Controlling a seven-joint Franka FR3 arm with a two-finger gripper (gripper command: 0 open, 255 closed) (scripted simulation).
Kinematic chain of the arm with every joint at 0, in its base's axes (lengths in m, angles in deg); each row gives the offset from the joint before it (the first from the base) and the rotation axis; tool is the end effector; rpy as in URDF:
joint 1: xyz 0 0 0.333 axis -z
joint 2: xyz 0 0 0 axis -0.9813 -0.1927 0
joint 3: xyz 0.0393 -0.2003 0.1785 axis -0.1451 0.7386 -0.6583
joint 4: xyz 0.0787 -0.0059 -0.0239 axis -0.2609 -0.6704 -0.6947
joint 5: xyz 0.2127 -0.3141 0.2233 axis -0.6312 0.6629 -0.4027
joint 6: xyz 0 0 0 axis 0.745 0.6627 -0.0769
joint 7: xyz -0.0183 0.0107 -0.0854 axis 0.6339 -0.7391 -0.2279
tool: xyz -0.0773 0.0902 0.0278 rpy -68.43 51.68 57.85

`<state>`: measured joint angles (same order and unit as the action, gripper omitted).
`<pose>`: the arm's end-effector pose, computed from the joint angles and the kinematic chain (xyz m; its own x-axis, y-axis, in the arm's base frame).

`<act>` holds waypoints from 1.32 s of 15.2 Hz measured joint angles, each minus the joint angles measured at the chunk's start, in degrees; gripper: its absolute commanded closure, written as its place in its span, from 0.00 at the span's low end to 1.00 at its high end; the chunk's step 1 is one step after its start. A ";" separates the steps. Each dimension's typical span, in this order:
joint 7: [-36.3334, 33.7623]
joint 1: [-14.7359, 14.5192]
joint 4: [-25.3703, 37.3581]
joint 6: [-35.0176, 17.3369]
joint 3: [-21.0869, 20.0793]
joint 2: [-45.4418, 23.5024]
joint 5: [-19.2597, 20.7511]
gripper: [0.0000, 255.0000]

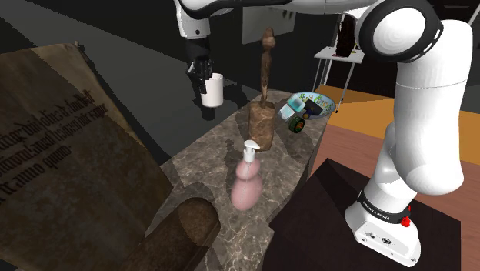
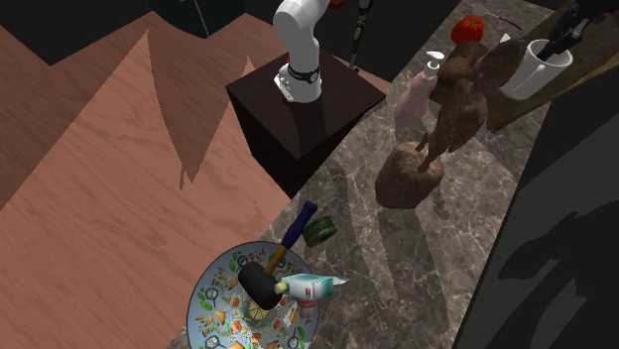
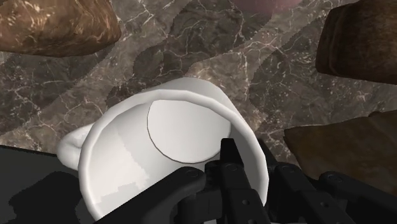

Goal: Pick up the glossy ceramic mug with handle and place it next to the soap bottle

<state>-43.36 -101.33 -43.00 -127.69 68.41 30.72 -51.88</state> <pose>0.6357 0.2453 0.4968 0.9450 0.3241 -0.0440 0.3260 -0.9442 0.0479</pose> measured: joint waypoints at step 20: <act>-0.72 -0.03 -16.20 -15.64 -0.04 0.55 0.12 1.00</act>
<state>-44.08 -101.36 -59.20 -143.33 68.38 31.27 -51.76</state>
